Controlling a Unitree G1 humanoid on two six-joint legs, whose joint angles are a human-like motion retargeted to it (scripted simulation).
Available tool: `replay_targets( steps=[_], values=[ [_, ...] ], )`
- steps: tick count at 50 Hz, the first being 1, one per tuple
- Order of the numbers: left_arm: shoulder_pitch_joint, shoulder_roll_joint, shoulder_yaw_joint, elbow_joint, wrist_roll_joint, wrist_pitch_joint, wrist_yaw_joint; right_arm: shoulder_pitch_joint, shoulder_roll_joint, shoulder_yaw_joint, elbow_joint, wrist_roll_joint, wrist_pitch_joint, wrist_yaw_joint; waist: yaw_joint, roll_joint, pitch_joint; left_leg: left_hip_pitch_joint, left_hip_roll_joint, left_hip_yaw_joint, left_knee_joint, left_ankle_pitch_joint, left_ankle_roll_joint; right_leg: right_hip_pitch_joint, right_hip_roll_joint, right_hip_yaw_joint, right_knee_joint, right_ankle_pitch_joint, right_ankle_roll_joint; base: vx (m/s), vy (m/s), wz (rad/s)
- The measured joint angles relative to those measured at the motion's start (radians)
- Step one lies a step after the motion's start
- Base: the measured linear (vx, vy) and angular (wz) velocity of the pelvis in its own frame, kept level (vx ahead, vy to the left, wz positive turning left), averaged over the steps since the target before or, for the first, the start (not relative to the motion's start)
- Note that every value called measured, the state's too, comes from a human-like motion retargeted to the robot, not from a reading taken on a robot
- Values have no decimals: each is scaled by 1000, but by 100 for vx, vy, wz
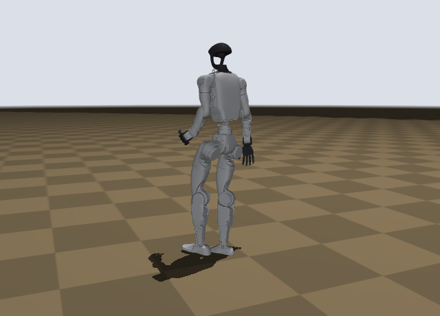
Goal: Walk run
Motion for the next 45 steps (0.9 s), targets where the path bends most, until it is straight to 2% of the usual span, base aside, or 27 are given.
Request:
replay_targets(
  steps=[7, 10, 12, 15, 17, 19, 21, 23, 24, 25, 27, 29, 32, 37, 40, 41, 45],
  values=[
    [35, -97, 69, -129, 51, 15, 76, -38, 27, -37, -23, -28, 0, -20, 32, 37, 18, -32, -64, -23, -163, 51, -43, 61, 91, 90, 7, 23, -65, 47, -19, -156],
    [58, -126, 80, -149, 59, 44, 69, -15, 49, -65, -17, -5, 4, -26, 54, 31, -4, -20, -88, -26, -202, 58, 13, 89, 104, 96, 11, 40, -109, 63, -21, -91],
    [82, -134, 80, -168, 54, 53, 68, 1, 64, -76, -8, 1, 4, -21, 62, 12, -22, -4, -90, -25, -190, 97, 74, 104, 97, 79, 22, 60, -128, 65, -21, -86],
    [138, -138, 74, -195, 43, 59, 62, 34, 79, -83, 21, -6, 10, -17, 82, -1, -65, 28, -71, 8, -185, 94, 110, 119, 99, 54, 58, 124, -133, 74, -17, -92],
    [167, -133, 74, -202, 37, 63, 48, 51, 82, -88, 52, -11, 16, -21, 70, -10, -95, 39, -69, -13, -168, 56, 111, 107, 108, 68, 109, 220, -97, 75, -12, -50],
    [174, -116, 71, -197, 29, 69, 40, 64, 84, -81, 86, 1, 10, -23, 75, -11, -114, 49, -47, 18, -157, 25, 117, 82, 100, 37, 178, 338, -2, 61, -15, -62],
    [173, -92, 56, -194, 22, 71, 45, 72, 82, -68, 114, 18, -9, -12, 92, -8, -129, 82, -27, 44, -162, -17, 129, 48, 85, -15, 263, 431, 150, 70, -17, -86],
    [171, -72, 46, -198, 23, 64, 54, 76, 79, -61, 129, 12, -17, 9, 116, -2, -145, 107, -3, 64, -163, -58, 127, 4, 74, -69, 370, 472, 344, 70, -12, -123],
    [166, -64, 48, -198, 24, 59, 56, 76, 79, -63, 131, 0, -11, 13, 126, 7, -153, 118, 18, 82, -161, -75, 121, -28, 70, -101, 430, 482, 383, 66, -11, -143],
    [159, -56, 51, -198, 24, 53, 57, 76, 80, -66, 132, -13, -2, 14, 135, 19, -161, 128, 42, 103, -159, -91, 115, -64, 66, -137, 491, 492, 390, 67, -6, -115],
    [138, -49, 61, -188, 12, 50, 56, 81, 81, -75, 135, -17, 13, -21, 117, 52, -165, 163, 65, 116, -164, -115, 110, -153, 69, -161, 605, 392, 292, 57, 1, -68],
    [115, -47, 69, -182, -7, 54, 57, 88, 88, -85, 144, 9, 15, -59, 92, 71, -166, 198, 80, 134, -171, -132, 98, -231, 37, -215, 649, 316, 228, 47, -4, -29],
    [94, -44, 73, -199, -15, 43, 79, 107, 104, -115, 157, 41, 4, -68, 46, 81, -160, 245, 84, 139, -176, -157, 85, -327, -22, -249, 615, 239, 195, 52, -12, 0],
    [65, -58, 84, -245, 22, 14, 140, 148, 111, -160, 196, 54, 1, -30, -50, 74, -150, 317, 52, 108, -176, -201, 75, -431, -105, -172, 361, 183, 250, 60, -15, 31],
    [39, -81, 98, -277, 46, 12, 178, 164, 106, -184, 236, 52, 11, -20, -104, 61, -126, 385, 29, 98, -185, -223, 52, -454, -234, -267, 155, 151, 268, 50, -13, 35],
    [33, -87, 98, -288, 50, 8, 192, 169, 105, -190, 248, 50, 10, -18, -119, 59, -118, 408, 28, 96, -187, -227, 41, -463, -247, -275, 98, 143, 274, 65, -25, 28],
    [20, -100, 97, -325, 59, 1, 227, 189, 104, -204, 299, 37, 6, 1, -134, 56, -105, 484, 42, 112, -189, -220, -19, -487, -247, -294, -72, 80, 391, 61, -29, -11]
  ],
)
